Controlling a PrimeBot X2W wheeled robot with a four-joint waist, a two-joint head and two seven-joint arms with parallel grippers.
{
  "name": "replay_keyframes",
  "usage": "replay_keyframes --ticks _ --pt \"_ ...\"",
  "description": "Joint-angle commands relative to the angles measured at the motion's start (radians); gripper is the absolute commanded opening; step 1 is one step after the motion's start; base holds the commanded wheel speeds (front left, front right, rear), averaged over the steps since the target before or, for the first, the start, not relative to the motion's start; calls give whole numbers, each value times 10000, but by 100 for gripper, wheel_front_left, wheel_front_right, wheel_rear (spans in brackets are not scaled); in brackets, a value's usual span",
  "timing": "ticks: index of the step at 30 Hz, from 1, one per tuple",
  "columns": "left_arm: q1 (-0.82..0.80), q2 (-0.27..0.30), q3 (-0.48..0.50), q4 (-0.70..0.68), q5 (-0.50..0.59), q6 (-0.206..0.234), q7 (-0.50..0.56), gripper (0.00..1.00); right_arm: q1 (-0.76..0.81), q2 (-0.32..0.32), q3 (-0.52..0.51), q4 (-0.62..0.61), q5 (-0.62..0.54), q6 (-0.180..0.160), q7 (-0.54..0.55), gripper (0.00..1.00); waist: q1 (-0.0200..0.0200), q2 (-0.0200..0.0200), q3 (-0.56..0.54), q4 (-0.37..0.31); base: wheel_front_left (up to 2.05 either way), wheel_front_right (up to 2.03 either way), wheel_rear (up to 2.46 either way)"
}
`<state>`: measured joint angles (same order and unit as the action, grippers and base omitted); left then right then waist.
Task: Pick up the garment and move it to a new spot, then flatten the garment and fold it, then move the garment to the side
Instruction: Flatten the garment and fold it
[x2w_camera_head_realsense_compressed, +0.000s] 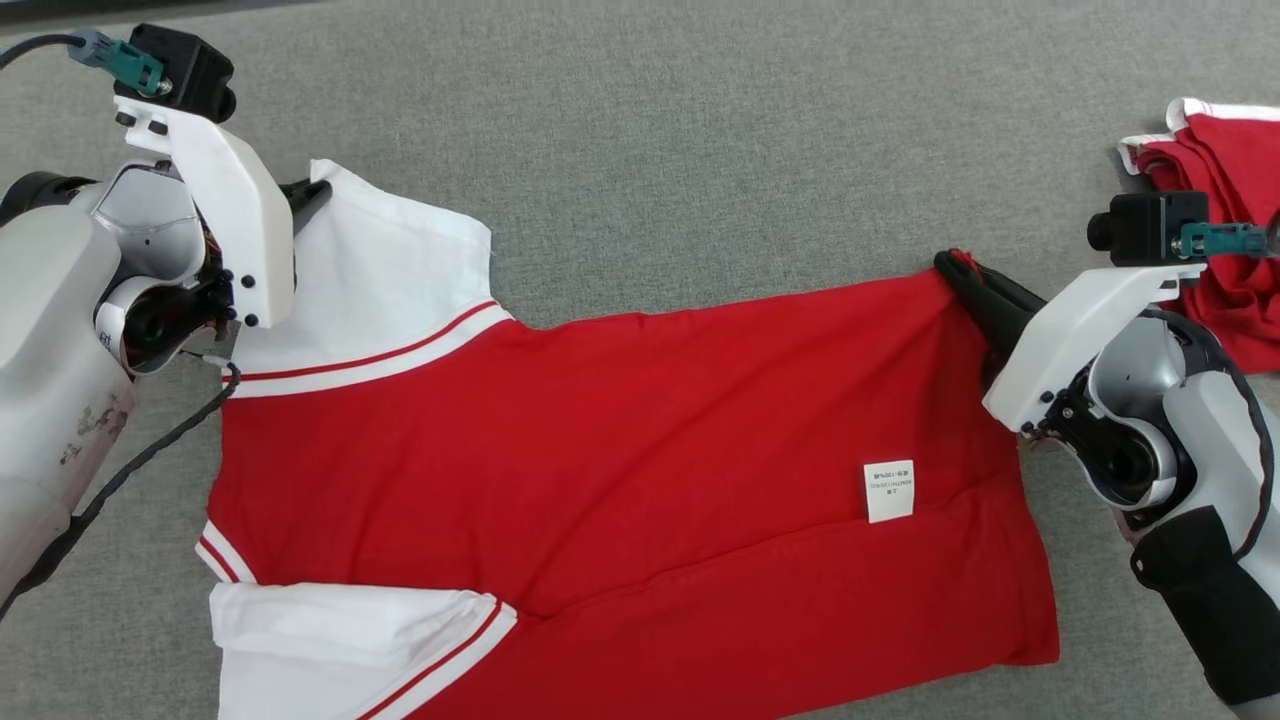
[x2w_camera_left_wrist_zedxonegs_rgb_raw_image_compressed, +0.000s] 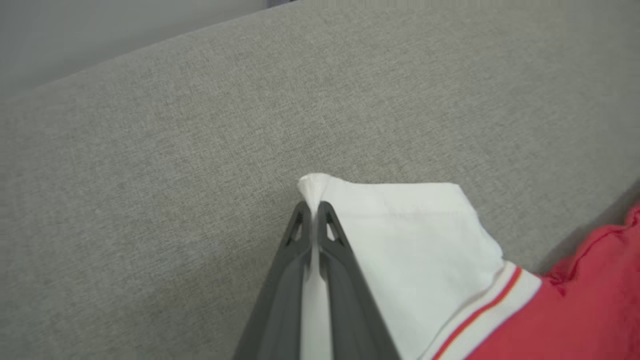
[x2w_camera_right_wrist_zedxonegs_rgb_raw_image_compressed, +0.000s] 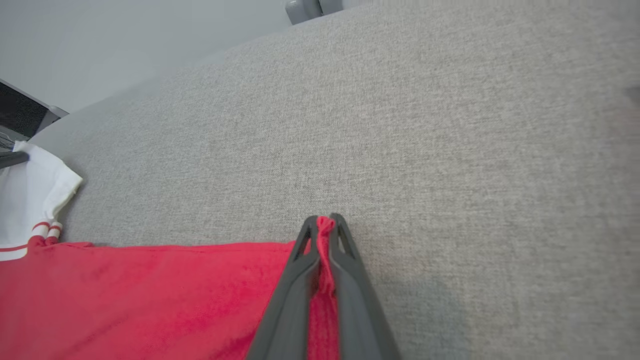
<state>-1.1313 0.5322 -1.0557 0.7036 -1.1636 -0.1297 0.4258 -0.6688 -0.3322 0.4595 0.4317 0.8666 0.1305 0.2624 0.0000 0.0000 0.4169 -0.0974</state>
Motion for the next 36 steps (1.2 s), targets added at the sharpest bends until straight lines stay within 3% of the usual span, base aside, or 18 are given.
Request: replay_keyframes --ticks 1,12,36 --pt "-24 128 -79 -84 -87 -10 -90 0 -49 -87 21 67 71 7 -178 0 0 0 -225 63 0 0 0" --pt "452 638 -832 -934 -787 -10 258 0 552 -338 458 674 672 5 -285 0 0 0 -1835 346 0 0 0" --pt "1916 2420 -1600 -4519 -3743 67 3382 0 1067 -706 1137 2139 1492 5 -28 0 0 0 -3576 991 0 0 0"
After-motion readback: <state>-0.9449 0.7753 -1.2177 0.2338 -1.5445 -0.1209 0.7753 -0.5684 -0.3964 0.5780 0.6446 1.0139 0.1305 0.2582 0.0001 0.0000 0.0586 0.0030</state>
